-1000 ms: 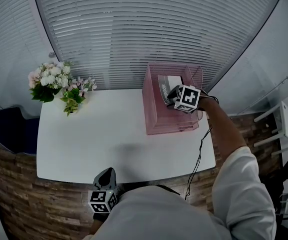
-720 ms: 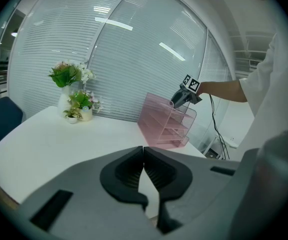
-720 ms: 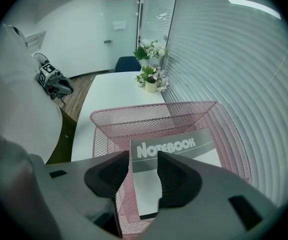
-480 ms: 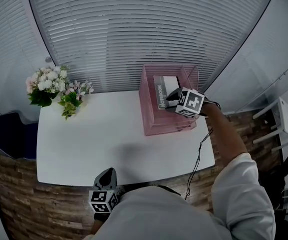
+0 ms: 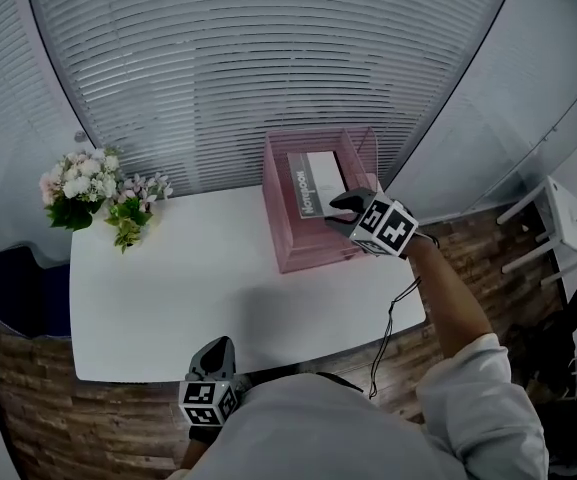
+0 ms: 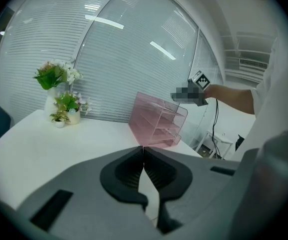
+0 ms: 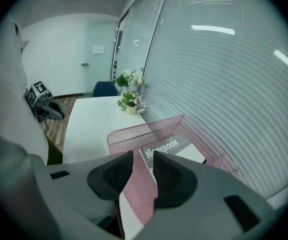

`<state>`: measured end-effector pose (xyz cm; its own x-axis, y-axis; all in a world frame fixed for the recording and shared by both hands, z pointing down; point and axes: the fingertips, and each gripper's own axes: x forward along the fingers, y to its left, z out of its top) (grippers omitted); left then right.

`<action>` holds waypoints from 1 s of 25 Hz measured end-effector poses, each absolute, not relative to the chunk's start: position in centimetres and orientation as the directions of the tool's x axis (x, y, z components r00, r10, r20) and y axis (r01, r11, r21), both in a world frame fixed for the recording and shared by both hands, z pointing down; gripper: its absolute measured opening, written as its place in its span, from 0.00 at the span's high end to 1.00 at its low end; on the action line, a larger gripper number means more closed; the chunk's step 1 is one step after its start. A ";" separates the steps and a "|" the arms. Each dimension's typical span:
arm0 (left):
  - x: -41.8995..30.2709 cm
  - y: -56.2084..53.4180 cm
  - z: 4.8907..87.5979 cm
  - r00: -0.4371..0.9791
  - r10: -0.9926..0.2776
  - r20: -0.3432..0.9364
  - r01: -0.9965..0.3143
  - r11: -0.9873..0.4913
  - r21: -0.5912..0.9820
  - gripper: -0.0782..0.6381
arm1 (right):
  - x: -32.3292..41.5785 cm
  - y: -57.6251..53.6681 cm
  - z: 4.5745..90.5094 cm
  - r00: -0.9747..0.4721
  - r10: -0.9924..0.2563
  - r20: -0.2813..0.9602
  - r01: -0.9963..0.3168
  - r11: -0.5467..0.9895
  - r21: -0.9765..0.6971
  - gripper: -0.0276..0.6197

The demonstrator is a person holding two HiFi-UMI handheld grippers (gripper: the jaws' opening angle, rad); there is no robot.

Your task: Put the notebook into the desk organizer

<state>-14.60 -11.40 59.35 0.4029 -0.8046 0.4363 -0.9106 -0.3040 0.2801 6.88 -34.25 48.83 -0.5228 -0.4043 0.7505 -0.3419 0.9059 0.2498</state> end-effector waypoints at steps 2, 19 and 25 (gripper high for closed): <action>-14.2 -11.5 59.3 0.414 -0.800 0.434 -0.906 -0.318 0.278 0.88 | 7.2 -33.6 48.0 -0.538 -0.448 0.714 -0.399 0.881 0.253 0.75; -10.5 -11.6 58.5 0.468 -0.768 0.437 -0.884 -0.401 0.242 0.88 | 10.6 -25.5 44.0 -0.556 -0.734 0.389 -0.709 0.664 0.239 0.86; -9.6 -11.7 58.0 0.472 -0.769 0.432 -0.882 -0.413 0.229 0.88 | 12.0 -22.3 44.2 -0.546 -0.772 0.325 -0.762 0.619 0.191 0.90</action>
<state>-9.64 -11.71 58.05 0.4720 -0.7687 0.4317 -0.8816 -0.4128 0.2288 12.05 -22.33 44.20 -0.5461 -0.7721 0.3250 -0.7616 0.6192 0.1912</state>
